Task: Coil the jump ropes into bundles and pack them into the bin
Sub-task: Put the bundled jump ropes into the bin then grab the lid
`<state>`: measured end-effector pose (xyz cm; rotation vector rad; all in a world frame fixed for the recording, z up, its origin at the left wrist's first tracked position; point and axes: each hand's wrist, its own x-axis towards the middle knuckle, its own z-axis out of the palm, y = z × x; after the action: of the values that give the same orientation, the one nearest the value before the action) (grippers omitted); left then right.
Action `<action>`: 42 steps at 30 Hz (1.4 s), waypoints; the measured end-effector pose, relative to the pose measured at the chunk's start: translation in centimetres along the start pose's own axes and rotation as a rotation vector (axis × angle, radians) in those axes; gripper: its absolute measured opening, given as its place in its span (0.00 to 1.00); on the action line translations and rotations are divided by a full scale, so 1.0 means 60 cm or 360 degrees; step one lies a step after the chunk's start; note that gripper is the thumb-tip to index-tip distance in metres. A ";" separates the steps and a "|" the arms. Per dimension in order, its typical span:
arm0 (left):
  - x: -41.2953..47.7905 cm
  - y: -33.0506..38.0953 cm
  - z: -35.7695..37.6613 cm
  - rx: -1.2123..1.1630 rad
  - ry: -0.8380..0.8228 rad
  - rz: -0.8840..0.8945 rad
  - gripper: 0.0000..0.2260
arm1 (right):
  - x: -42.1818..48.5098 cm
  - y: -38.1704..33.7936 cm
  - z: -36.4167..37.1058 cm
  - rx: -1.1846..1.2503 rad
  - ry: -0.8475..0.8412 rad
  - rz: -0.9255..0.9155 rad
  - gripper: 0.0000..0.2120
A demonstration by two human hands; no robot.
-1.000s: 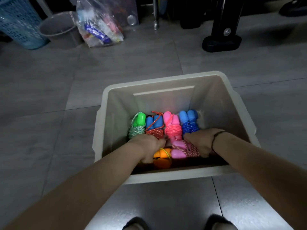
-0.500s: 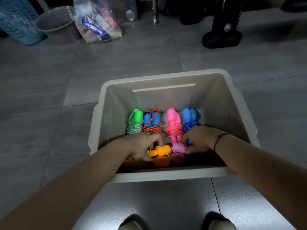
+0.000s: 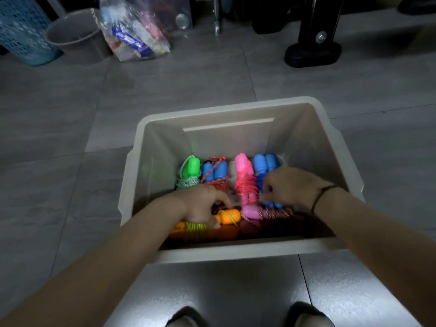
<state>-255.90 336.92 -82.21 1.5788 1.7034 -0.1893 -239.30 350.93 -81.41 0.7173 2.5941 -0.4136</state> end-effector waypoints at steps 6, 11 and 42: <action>-0.118 0.008 -0.016 -0.0099 0.0164 -0.0138 0.13 | -0.108 0.008 -0.054 -0.0015 0.0428 -0.0117 0.15; -0.199 0.033 0.001 -0.0037 0.0496 -0.0344 0.12 | -0.182 0.003 -0.015 0.0084 0.0744 -0.0076 0.20; -0.547 -0.085 0.246 -0.0455 0.1023 -0.1193 0.16 | -0.146 -0.402 0.043 -0.0210 0.0607 -0.0583 0.23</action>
<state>-256.87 301.59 -73.73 0.7573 2.6330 0.2147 -244.71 326.43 -75.51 0.2925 3.0911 -0.2226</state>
